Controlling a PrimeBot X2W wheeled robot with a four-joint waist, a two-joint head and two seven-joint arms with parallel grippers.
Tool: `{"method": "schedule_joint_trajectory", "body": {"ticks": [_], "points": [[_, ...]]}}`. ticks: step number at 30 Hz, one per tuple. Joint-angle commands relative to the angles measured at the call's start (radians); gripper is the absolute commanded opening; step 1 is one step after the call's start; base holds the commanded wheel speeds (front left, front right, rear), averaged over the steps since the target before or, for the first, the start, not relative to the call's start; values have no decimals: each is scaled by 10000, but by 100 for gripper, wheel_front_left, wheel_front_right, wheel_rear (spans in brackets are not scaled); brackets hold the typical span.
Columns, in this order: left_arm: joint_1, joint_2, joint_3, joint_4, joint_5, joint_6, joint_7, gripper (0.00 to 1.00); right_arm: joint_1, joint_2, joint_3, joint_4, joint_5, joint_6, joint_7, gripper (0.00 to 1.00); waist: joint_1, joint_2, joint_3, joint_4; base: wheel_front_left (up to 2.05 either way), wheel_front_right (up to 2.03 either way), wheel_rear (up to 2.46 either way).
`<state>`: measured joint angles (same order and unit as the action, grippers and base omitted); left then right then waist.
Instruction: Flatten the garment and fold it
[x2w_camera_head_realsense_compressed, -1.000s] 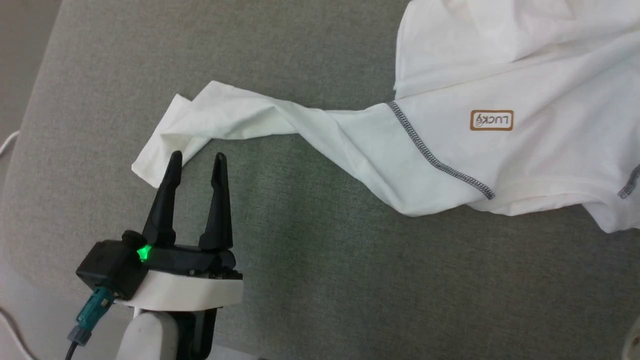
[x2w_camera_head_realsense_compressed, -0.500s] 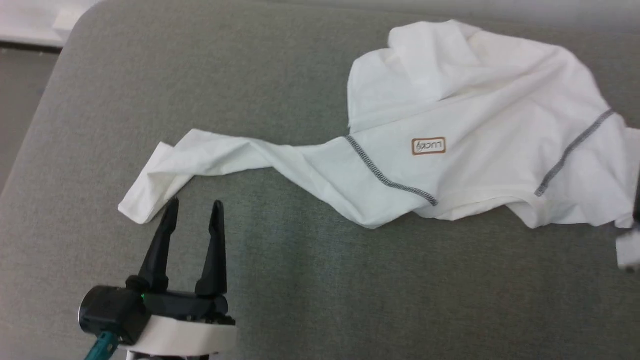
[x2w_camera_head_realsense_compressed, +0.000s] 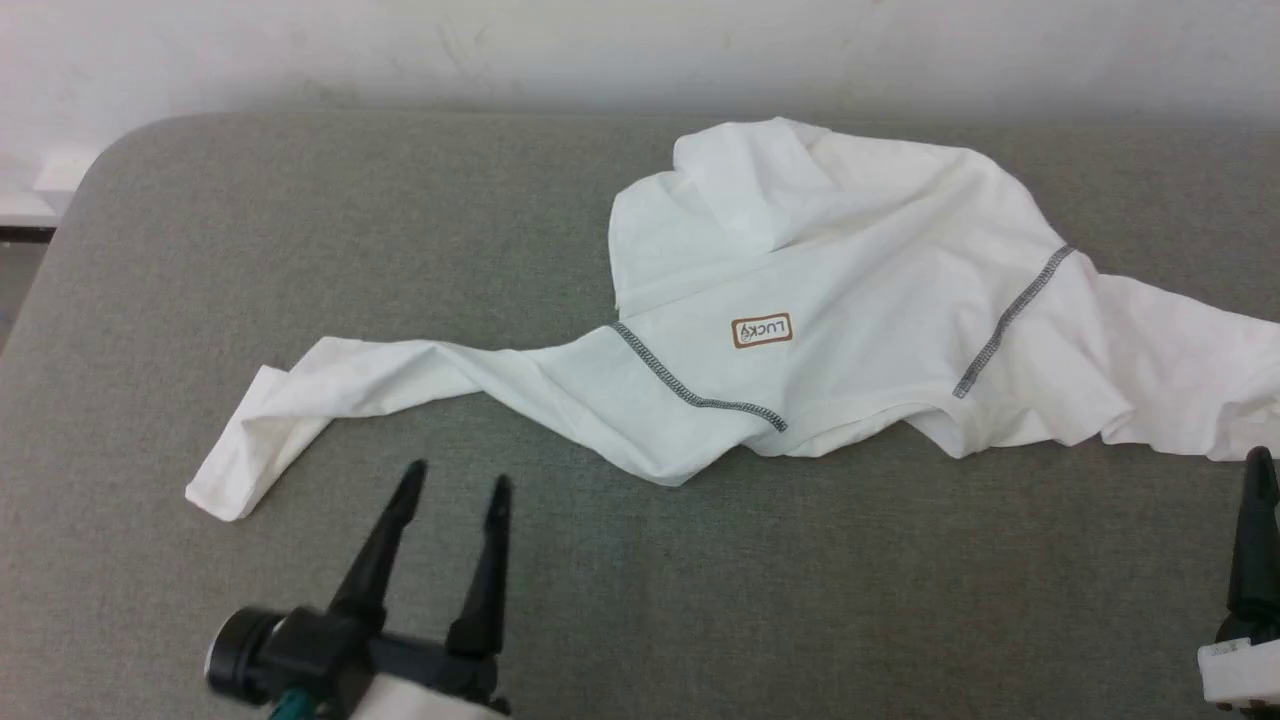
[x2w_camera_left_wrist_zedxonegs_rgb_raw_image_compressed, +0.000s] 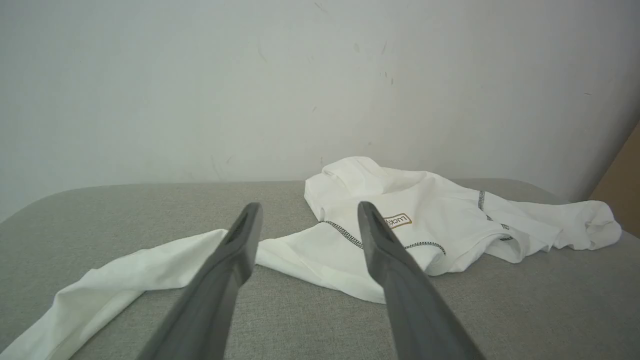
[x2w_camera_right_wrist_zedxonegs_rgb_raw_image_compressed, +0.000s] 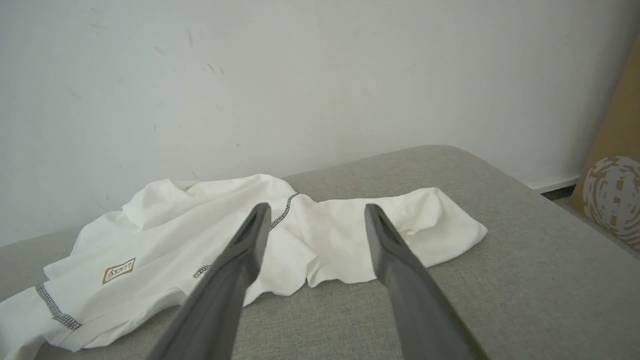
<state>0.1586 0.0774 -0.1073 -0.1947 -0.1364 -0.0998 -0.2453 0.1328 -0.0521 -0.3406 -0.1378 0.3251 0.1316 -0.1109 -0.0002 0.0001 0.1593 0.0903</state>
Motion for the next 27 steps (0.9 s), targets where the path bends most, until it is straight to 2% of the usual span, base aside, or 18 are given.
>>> {"method": "schedule_joint_trajectory", "body": {"ticks": [1, 7, 13, 20, 27], "points": [[-510, 214, -341, 127, 202, -128, 275, 100, -59, 17, 26, 21, -1, -9, -82, 100, 2, -1, -200, -197, 0, 0, 0], [-2257, 957, -2216, 831, 365, -291, 1879, 100, -172, 17, 33, 64, 71, -9, -123, 100, 2, -1, 48, -180, 0, 0, 0], [-4017, 1815, -4368, 1842, -216, -305, 3205, 100, -426, 18, 254, 149, 220, -9, -211, 100, 2, -1, 638, -340, 0, 0, 0], [-5347, 1946, -5206, 3208, -318, -307, 3429, 100, -810, 18, 389, 170, 244, -9, -292, 100, 2, -1, 1433, -650, 0, 0, 0], [-6071, 1792, -5434, 4352, -315, -265, 3393, 100, -1059, 18, 463, 240, 311, -9, -397, 100, 2, -1, 1948, -932, 0, 0, 0]]}}
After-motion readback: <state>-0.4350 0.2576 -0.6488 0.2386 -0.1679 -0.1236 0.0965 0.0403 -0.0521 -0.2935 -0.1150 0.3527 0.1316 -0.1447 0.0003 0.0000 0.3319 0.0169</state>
